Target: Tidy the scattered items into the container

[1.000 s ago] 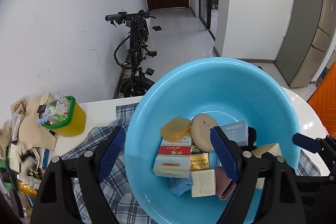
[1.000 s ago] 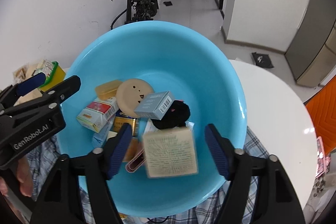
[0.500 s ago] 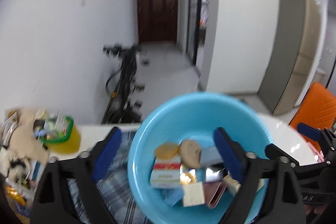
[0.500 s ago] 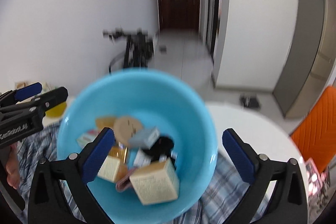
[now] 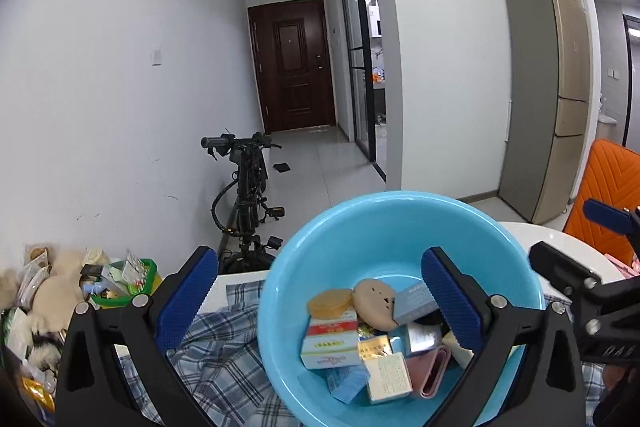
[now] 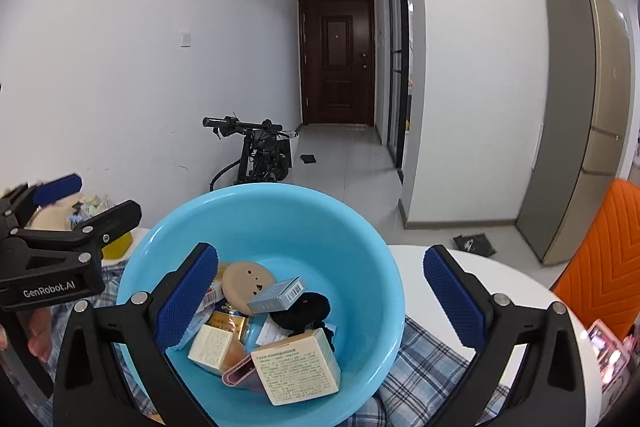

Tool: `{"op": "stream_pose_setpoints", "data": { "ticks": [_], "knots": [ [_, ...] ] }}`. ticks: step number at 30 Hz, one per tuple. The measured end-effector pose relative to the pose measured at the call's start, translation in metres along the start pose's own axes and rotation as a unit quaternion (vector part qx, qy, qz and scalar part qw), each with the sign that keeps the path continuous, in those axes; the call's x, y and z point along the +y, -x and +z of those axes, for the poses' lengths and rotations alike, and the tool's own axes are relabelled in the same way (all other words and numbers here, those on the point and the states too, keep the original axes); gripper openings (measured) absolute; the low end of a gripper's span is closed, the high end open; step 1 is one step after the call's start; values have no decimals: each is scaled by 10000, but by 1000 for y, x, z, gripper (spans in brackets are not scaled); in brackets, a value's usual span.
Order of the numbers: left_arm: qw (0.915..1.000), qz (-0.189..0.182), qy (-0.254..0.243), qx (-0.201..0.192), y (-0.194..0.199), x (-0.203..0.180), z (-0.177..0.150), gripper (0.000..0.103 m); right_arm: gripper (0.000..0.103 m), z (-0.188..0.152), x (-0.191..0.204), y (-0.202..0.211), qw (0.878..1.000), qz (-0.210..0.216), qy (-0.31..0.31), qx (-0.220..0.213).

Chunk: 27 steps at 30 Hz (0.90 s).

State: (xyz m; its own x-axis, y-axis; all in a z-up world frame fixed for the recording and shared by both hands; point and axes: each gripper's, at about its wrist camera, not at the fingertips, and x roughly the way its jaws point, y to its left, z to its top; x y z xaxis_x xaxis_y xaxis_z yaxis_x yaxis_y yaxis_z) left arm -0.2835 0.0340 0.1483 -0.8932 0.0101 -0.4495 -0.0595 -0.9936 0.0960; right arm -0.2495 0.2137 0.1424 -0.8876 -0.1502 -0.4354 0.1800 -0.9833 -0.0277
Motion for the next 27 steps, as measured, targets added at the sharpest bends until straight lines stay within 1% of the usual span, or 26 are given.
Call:
{"op": "stream_pose_setpoints", "data": {
  "ticks": [1,2,4,5,7,9,10,12,15,17,19,22,24,27],
  "knots": [
    [10000,0,-19,11,1,-4,-1,103,102,-1,3,1,10000,-77,25,-3],
    [10000,-21,-49,-69,5,-8,-2,102,102,-3,5,3,9999,-105,-1,1],
    [9995,169,-61,-245,12,-12,-2,103,102,-6,5,7,9998,-104,-161,4],
    [9996,136,-78,-247,16,-12,-3,103,102,-7,3,9,9997,-53,-218,33],
    [9994,-49,-127,-318,25,-9,-6,103,102,-10,3,17,9998,42,-202,26],
    [9990,31,-77,-448,37,-4,-11,103,102,-12,4,27,9999,19,-120,-86],
    [9990,13,-25,-439,40,-2,-13,103,102,-13,4,31,9999,41,-96,-118],
    [9990,-161,130,-394,49,4,-17,103,102,-13,7,38,9998,119,-10,-129],
    [9988,-134,296,-360,59,10,-24,103,102,-15,10,51,9996,187,90,-184],
    [9987,-45,357,-370,65,13,-27,103,102,-18,15,60,9993,199,203,-229],
    [9989,155,320,-315,69,13,-30,103,102,-20,18,70,9989,246,263,-292],
    [9981,139,286,-534,83,14,-36,103,102,-25,20,81,9984,421,260,-267],
    [9977,104,256,-612,92,15,-39,103,102,-30,20,90,9980,491,262,-286],
    [9977,-20,289,-618,106,16,-42,103,102,-36,20,102,9979,563,213,-257]
  ]
}}
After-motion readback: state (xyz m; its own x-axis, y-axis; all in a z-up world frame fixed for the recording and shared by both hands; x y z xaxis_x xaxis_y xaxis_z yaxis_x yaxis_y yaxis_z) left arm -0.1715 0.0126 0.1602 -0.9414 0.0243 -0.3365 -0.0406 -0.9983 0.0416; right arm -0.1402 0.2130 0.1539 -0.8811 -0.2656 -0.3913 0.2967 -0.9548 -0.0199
